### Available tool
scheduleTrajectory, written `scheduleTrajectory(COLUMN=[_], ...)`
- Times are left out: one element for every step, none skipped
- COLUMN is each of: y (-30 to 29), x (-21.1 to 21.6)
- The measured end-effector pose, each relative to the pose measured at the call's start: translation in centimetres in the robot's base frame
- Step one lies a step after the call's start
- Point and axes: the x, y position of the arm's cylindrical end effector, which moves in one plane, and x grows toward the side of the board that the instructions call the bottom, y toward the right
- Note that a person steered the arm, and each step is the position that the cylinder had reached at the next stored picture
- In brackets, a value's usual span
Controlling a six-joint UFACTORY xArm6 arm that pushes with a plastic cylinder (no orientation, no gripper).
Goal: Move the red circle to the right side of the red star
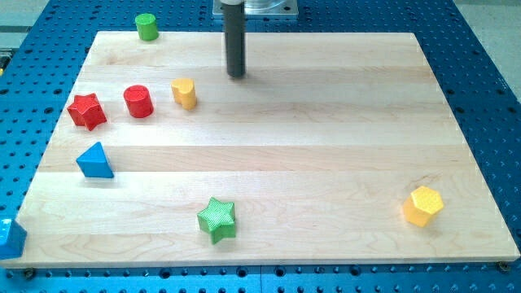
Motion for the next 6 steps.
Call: scheduleTrajectory(y=[-5.0,-5.7,-5.2,-8.1,-13.0,-15.2], x=[2.8,8.6,7.7,4.9,5.6,7.9])
